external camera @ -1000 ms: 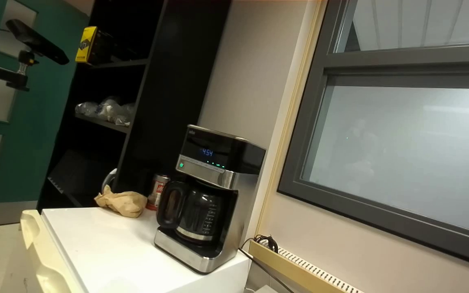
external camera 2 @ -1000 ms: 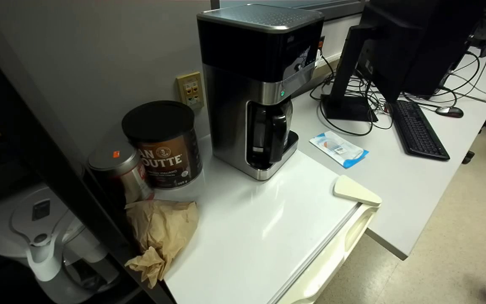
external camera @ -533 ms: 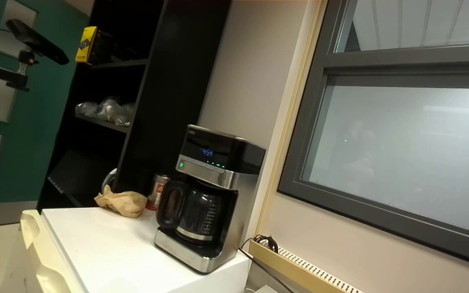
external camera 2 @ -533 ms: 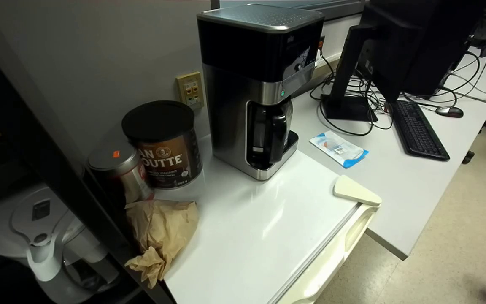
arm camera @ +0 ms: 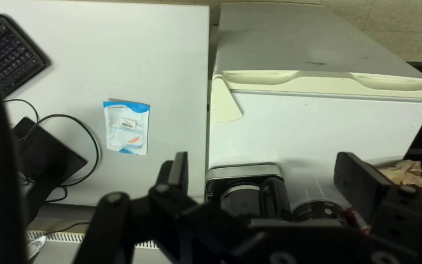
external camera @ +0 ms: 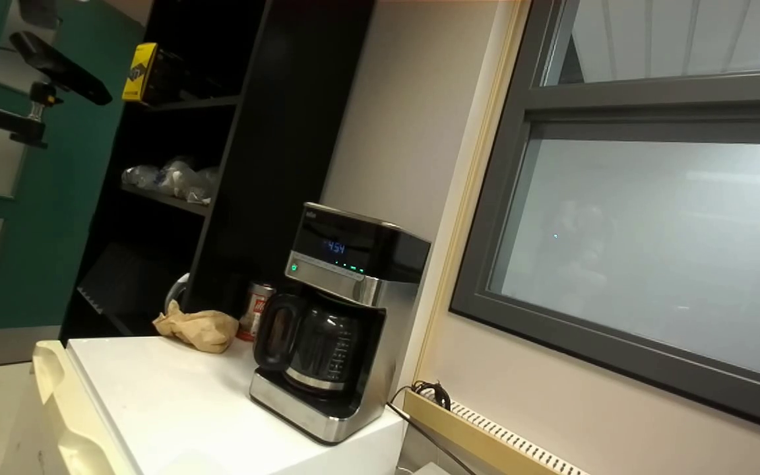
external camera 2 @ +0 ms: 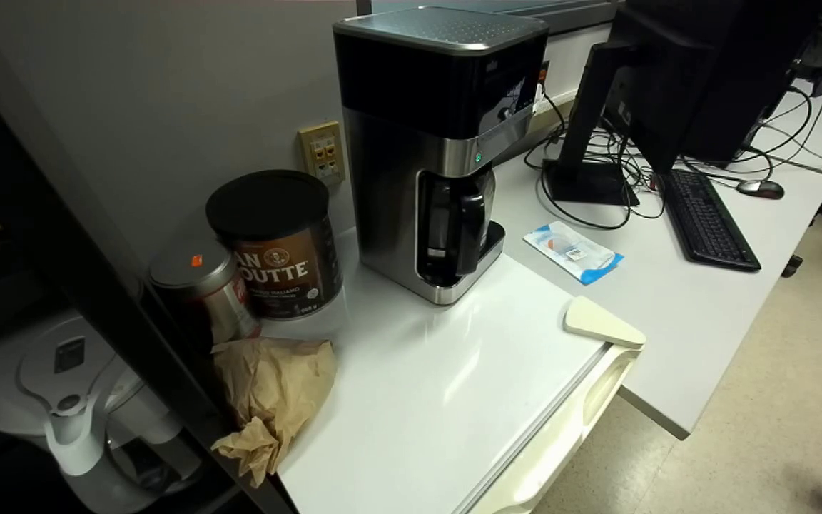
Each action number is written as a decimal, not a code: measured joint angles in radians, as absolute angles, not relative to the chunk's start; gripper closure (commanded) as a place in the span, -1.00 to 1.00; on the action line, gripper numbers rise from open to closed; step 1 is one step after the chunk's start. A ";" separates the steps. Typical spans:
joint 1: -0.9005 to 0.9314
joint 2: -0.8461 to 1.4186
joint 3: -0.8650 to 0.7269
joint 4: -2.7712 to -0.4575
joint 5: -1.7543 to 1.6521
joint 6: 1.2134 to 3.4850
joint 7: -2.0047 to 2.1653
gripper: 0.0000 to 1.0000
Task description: Press a button on the coffeemaker.
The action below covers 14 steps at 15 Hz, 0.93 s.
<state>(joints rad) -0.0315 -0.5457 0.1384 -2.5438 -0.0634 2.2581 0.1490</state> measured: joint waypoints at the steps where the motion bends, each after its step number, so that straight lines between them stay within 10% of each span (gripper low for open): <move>1: -0.040 -0.508 0.144 -2.527 -0.095 2.278 0.162 -0.69; 11: -0.089 -0.166 0.143 -2.327 -0.386 2.499 0.288 0.88; 14: -0.090 -0.066 0.127 -2.255 -0.468 2.576 0.348 1.00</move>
